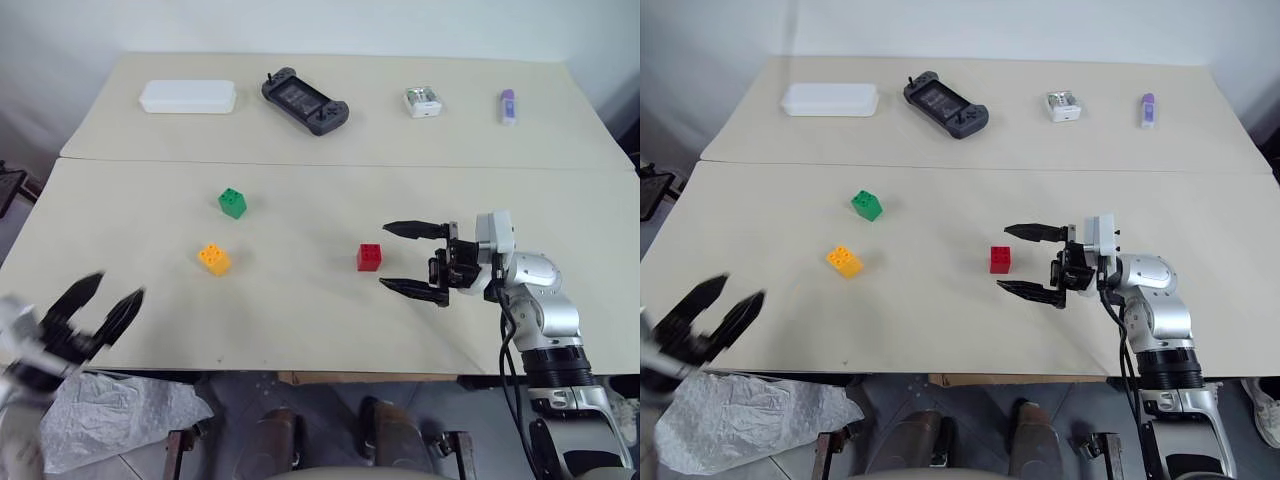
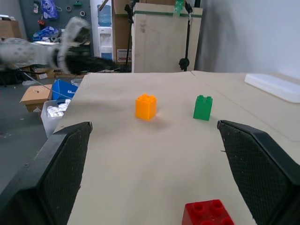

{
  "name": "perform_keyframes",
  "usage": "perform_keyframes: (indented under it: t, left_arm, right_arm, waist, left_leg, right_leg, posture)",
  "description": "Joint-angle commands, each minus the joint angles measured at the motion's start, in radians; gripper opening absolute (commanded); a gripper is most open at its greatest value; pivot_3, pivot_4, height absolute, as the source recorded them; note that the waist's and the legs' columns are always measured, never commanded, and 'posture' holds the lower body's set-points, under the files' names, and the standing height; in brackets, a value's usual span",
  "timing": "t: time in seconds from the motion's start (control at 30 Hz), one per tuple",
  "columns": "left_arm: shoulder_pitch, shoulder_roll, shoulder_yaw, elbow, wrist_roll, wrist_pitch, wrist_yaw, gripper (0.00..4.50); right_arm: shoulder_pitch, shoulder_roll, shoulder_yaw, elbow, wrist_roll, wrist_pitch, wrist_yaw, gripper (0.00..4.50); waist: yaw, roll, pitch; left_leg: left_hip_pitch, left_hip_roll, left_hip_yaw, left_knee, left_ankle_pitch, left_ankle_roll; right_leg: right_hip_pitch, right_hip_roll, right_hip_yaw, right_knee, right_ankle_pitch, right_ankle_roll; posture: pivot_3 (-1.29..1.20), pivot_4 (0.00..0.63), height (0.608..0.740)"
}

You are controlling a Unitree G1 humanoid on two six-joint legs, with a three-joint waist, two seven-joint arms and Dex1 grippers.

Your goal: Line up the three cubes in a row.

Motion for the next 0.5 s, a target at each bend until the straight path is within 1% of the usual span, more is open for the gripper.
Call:
perform_keyframes:
  t: [0.03,0.13,0.2,0.33,0.4,0.5]
  left_arm:
    - [-0.209,0.044,-0.122,0.086,0.088,0.071,0.079,4.5]
    - [-0.433,0.056,-0.244,0.256,0.192,0.1,0.114,4.5]
    - [-0.519,0.06,-0.292,0.358,0.255,0.087,0.123,4.5]
    - [-0.653,0.054,-0.365,0.54,0.344,0.038,0.102,4.5]
    - [-0.696,0.05,-0.393,0.602,0.377,0.023,0.095,4.5]
    - [-0.738,0.039,-0.399,0.672,0.403,-0.001,0.097,4.5]
  right_arm:
    - [-0.004,-0.017,-0.032,-0.038,0.007,0.011,-0.012,4.48]
    - [0.001,-0.019,-0.032,-0.065,0.012,0.03,-0.021,4.48]
    - [0.005,-0.018,-0.031,-0.082,0.014,0.04,-0.03,4.48]
    - [0.029,-0.017,-0.039,-0.132,0.021,0.061,-0.059,4.48]
    - [0.049,-0.02,-0.047,-0.161,0.024,0.069,-0.078,4.48]
    - [0.069,-0.023,-0.057,-0.19,0.027,0.08,-0.1,4.48]
  waist:
    - [-0.003,0.0,0.0]
    - [-0.007,0.0,0.0]
    - [-0.02,0.0,0.0]
    - [-0.03,-0.001,0.0]
    - [-0.027,-0.001,0.0]
    - [-0.024,-0.001,0.0]
  left_leg:
    - [0.001,-0.001,0.001,-0.001,0.0,0.0]
    - [0.0,-0.002,0.002,-0.001,0.0,0.001]
    - [0.001,-0.002,0.003,-0.002,0.0,0.001]
    - [0.001,-0.005,0.003,-0.003,0.0,0.002]
    - [0.0,-0.004,0.003,-0.003,0.0,0.002]
    - [0.0,-0.003,0.003,-0.002,0.0,0.001]
  right_leg:
    - [0.0,0.0,-0.001,0.0,0.0,0.0]
    - [-0.001,0.001,-0.002,0.001,0.0,0.0]
    - [-0.002,0.001,-0.002,0.001,0.0,0.0]
    - [-0.003,0.003,-0.006,-0.001,0.0,0.0]
    - [-0.004,0.003,-0.008,-0.001,0.0,0.0]
    - [-0.003,0.002,-0.009,-0.001,0.0,0.001]
  posture:
    - [0.0,0.15,0.74]
    - [0.0,0.15,0.74]
    - [0.0,0.15,0.74]
    - [0.0,0.15,0.74]
    - [0.0,0.15,0.74]
    - [0.0,0.15,0.74]
